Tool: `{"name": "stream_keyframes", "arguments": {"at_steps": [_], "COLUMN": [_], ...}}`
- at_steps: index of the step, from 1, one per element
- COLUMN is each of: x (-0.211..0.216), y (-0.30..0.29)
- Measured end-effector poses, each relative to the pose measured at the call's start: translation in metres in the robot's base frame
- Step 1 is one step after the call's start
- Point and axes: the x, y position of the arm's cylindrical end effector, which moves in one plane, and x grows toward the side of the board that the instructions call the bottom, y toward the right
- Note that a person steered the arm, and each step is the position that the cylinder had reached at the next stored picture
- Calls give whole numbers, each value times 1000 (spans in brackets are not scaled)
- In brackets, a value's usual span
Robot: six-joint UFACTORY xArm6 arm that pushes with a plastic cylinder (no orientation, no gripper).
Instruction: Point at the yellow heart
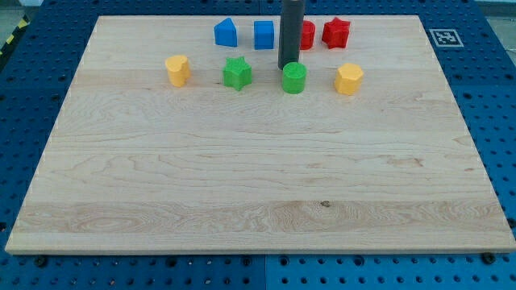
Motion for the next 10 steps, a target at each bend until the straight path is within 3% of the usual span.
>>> {"name": "stream_keyframes", "arguments": {"at_steps": [1,5,7,9,10], "x": [0,-5,-5,36,97], "y": [3,135,152,217,205]}}
